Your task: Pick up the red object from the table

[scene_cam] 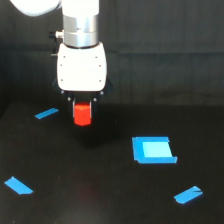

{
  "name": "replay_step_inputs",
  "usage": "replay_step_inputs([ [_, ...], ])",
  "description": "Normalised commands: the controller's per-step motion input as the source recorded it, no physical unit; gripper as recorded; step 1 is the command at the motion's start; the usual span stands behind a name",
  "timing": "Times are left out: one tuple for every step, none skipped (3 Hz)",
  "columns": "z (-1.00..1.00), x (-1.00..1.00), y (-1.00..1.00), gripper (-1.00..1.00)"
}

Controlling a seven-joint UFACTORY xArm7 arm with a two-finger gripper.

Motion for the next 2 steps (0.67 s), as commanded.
replay_step_inputs([
  [1.00,-0.02,-0.18,-1.00],
  [1.00,-0.01,-0.08,-0.99],
])
